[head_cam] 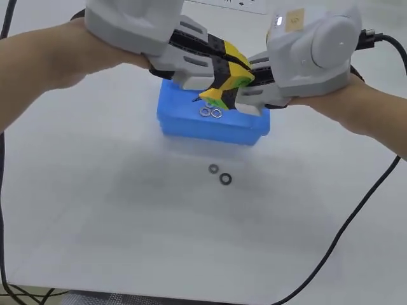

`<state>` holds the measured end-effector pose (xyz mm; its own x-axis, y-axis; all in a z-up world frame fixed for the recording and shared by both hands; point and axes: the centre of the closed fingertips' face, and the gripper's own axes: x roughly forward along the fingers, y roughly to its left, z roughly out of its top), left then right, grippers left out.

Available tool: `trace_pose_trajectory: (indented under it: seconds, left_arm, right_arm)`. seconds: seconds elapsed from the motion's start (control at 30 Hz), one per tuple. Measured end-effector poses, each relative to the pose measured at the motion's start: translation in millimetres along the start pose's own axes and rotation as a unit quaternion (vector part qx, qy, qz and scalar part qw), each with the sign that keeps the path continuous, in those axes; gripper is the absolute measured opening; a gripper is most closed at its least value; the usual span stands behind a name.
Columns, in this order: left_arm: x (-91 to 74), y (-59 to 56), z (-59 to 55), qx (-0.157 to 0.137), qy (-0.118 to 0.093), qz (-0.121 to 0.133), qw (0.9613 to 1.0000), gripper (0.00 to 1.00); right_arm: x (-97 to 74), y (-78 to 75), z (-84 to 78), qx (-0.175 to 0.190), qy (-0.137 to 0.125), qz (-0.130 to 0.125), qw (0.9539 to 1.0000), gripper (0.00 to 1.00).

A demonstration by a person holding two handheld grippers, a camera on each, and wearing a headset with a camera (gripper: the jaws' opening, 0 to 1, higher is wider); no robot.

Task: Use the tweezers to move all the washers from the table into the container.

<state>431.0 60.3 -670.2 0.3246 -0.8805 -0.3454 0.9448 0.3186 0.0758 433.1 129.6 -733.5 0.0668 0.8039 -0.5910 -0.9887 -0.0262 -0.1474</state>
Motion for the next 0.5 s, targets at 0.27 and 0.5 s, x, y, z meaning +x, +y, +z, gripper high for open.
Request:
trace_pose_trajectory:
  seconds: [0.27, 0.5]
  left_arm:
    - [-9.5, 7.6, 2.8, 0.014, -0.008, 0.015, 0.9998, 0.06]
    - [-17.2, 12.2, 4.1, 0.015, -0.013, 0.026, 0.9994, 0.06]
  right_arm:
    - [-1.4, -3.1, 0.8, 0.001, -0.011, -0.002, 0.9999, 0.07]
    - [-4.0, -6.5, -1.5, -0.005, -0.018, -0.007, 0.9998, 0.08]
